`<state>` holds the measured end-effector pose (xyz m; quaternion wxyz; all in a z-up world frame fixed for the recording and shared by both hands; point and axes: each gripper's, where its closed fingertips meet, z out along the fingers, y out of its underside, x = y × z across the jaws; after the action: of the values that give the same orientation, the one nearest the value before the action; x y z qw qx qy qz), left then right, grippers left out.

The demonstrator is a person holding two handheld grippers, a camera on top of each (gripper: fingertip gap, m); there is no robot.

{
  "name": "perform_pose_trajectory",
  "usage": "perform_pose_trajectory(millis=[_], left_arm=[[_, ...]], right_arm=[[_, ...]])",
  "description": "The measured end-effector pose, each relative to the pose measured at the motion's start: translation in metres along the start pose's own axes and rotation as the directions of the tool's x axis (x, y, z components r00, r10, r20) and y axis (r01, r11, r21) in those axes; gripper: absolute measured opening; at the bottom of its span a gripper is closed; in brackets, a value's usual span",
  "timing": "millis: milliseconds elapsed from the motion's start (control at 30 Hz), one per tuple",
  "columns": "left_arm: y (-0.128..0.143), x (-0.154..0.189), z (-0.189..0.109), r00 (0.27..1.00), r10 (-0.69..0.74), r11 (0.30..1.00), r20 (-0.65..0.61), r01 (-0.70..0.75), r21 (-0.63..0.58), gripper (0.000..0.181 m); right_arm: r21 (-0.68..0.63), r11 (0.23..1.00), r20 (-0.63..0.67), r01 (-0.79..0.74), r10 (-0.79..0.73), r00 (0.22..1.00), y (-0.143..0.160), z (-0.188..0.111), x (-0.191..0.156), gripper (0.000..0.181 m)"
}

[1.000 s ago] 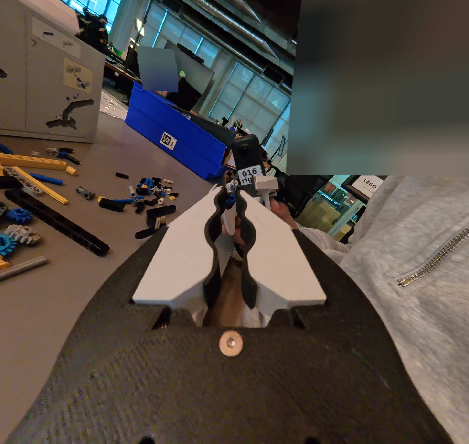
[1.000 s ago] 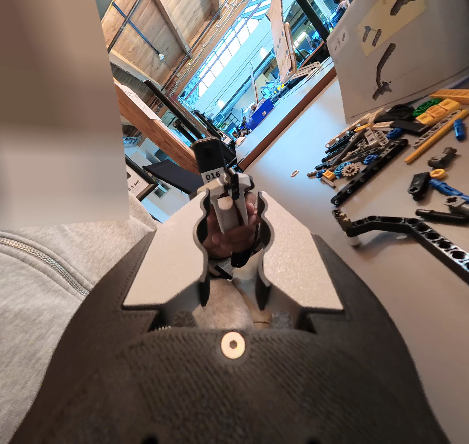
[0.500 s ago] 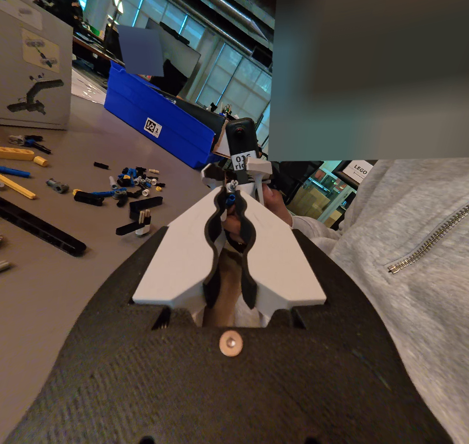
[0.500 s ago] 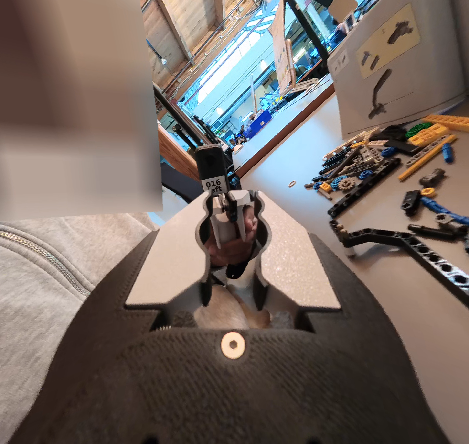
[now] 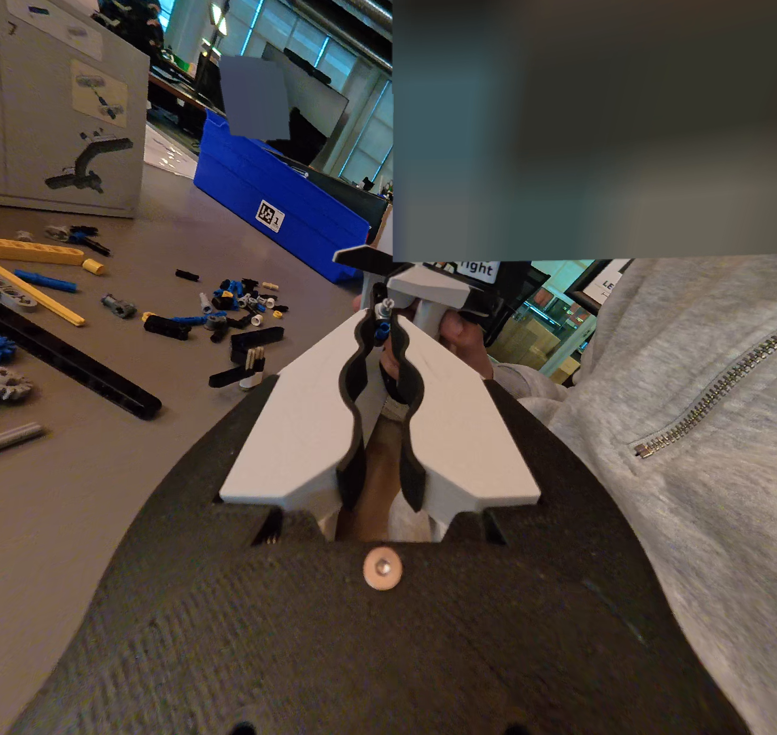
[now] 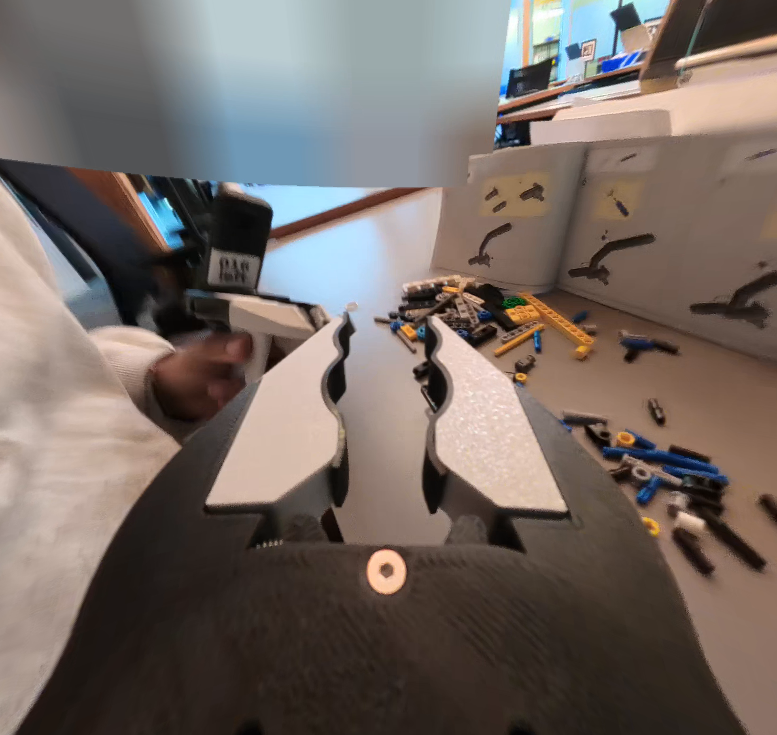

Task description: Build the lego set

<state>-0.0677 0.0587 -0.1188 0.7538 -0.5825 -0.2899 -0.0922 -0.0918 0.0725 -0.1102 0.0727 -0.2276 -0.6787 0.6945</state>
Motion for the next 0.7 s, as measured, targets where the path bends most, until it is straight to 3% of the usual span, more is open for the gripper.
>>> perform_pose_trajectory(millis=[267,467,700], left_arm=[[-0.003,-0.006,-0.001,0.999,-0.027,0.999,0.025,0.027,0.021,0.005],[-0.004,-0.006,-0.001,0.999,-0.029,0.999,0.02,0.029,0.021,0.005],[0.0,-0.006,0.002,1.0,-0.01,1.0,0.028,0.01,-0.002,0.005]], right_arm=[[-0.041,0.999,0.007,0.003,-0.003,1.0,0.004,0.003,-0.005,0.023],[-0.041,0.999,0.058,-0.034,0.036,0.998,0.004,0.006,-0.009,0.035],[-0.049,0.998,0.1,-0.037,0.041,0.994,0.006,0.008,-0.013,0.034]])
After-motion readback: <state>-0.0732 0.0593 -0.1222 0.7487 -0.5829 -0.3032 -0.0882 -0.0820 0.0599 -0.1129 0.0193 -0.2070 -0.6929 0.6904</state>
